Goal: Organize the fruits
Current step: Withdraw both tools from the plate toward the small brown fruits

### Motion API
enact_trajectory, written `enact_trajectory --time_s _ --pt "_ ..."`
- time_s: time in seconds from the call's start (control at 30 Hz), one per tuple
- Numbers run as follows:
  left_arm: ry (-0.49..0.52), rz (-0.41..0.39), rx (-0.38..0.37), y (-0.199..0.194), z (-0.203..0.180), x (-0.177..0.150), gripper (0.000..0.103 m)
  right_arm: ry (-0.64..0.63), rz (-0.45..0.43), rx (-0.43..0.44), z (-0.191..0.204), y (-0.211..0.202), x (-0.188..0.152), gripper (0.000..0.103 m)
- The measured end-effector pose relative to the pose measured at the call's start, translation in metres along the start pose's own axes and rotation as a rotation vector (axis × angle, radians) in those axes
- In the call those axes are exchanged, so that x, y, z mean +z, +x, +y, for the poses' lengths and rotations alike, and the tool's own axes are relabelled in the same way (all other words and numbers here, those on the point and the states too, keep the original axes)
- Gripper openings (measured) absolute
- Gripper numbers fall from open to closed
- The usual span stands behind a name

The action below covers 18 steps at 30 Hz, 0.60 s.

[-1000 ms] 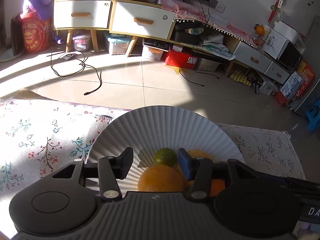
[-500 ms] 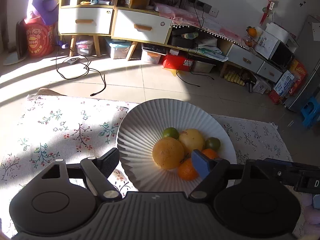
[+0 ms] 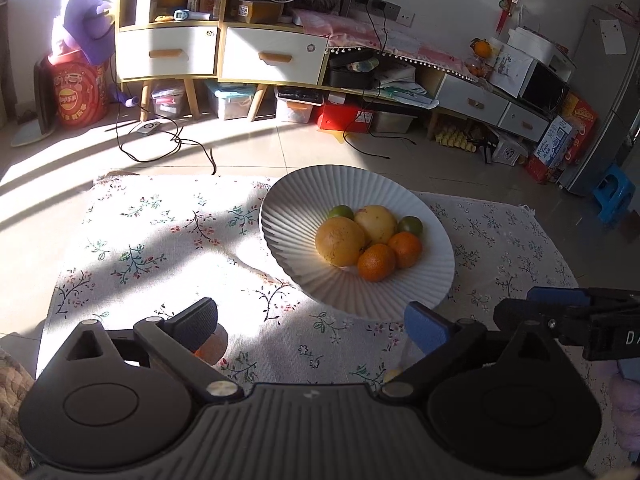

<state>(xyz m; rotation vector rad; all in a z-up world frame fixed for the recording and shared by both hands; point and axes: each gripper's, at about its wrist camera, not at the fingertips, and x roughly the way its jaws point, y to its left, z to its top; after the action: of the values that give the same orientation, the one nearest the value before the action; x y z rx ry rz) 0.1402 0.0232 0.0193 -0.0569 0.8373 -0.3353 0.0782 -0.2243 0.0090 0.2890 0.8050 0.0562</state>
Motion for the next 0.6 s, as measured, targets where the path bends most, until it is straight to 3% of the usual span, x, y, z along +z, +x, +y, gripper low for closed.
enact_trajectory --time_s 0.3,0.6 --pt "0.023 0.051 0.022 -0.01 0.003 -0.037 0.093 -0.045 0.018 -0.025 0.015 -0.006 -0.029 0.097" --pt "0.091 0.039 0.051 -0.024 0.006 -0.068 0.093 -0.105 0.011 -0.037 0.026 -0.011 -0.057 0.099"
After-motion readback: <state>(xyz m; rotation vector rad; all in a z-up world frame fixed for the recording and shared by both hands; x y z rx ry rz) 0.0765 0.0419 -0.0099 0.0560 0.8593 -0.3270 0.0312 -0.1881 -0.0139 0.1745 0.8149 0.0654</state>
